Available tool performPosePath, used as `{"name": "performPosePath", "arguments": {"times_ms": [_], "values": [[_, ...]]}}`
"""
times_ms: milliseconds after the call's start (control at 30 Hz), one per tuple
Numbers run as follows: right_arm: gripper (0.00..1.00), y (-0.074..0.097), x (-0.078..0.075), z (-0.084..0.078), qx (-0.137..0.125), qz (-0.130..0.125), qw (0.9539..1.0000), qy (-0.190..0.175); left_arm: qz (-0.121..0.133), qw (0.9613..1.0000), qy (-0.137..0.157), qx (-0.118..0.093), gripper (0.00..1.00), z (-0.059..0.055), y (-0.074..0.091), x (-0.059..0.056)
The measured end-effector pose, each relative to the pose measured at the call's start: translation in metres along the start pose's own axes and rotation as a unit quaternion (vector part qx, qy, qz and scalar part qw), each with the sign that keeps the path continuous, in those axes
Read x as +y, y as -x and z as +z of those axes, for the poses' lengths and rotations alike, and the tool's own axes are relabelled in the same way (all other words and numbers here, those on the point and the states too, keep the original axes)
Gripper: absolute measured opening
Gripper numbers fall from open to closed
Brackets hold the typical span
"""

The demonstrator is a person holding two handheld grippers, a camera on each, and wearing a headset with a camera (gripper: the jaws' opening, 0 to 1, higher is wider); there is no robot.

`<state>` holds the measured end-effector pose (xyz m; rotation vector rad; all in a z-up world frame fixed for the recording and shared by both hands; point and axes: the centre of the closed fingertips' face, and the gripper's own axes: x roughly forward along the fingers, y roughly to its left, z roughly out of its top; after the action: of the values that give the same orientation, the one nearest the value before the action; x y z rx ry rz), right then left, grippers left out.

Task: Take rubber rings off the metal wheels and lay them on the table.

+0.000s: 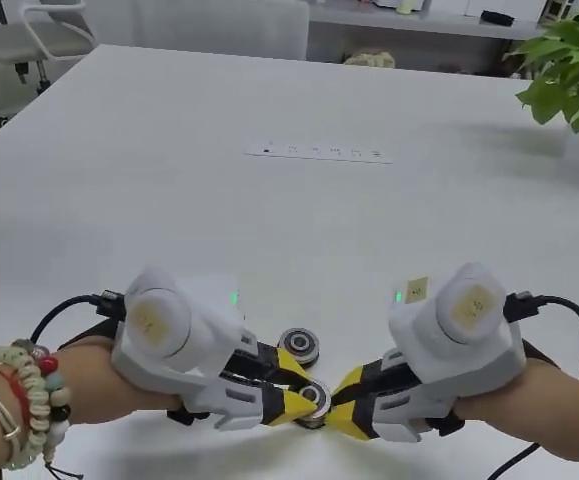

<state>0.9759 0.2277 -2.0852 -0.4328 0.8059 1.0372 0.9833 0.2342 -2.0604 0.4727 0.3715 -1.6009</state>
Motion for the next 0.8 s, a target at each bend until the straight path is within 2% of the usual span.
{"name": "performPosePath", "arguments": {"times_ms": [133, 267, 400, 467, 500, 567, 633, 667, 800], "values": [[0.00, -0.001, -0.002, 0.001, 0.001, -0.008, 1.0000, 0.002, 0.001, 1.0000, 0.003, -0.003, 0.08, 0.000, 0.000, 0.000], [0.00, -0.001, -0.005, 0.002, 0.003, -0.016, 0.9998, -0.012, 0.004, 1.0000, 0.004, -0.003, 0.08, 0.000, -0.001, 0.002], [0.00, -0.001, -0.010, 0.002, -0.002, -0.020, 0.9971, -0.074, 0.007, 1.0000, 0.006, -0.002, 0.08, 0.000, -0.001, 0.003], [0.00, -0.001, -0.012, 0.002, -0.011, -0.021, 0.9922, -0.123, 0.008, 0.9999, 0.006, -0.002, 0.08, 0.000, -0.001, 0.004], [0.00, 0.000, -0.013, 0.001, -0.013, -0.017, 0.9874, -0.157, 0.009, 0.9999, 0.007, -0.002, 0.08, 0.000, -0.001, 0.004], [0.00, 0.002, -0.016, 0.002, -0.022, -0.016, 0.9807, -0.194, 0.011, 0.9999, 0.007, -0.002, 0.08, -0.001, -0.001, 0.005], [0.00, 0.005, -0.018, 0.003, -0.030, -0.010, 0.9704, -0.239, 0.011, 0.9999, 0.007, -0.002, 0.08, 0.000, -0.002, 0.006], [0.00, 0.005, -0.018, 0.004, -0.035, -0.004, 0.9634, -0.266, 0.010, 0.9999, 0.007, -0.002, 0.08, 0.000, -0.001, 0.006], [0.00, 0.008, -0.018, 0.004, -0.046, 0.003, 0.9485, -0.313, 0.009, 1.0000, 0.004, -0.001, 0.08, 0.000, -0.002, 0.006]]}}
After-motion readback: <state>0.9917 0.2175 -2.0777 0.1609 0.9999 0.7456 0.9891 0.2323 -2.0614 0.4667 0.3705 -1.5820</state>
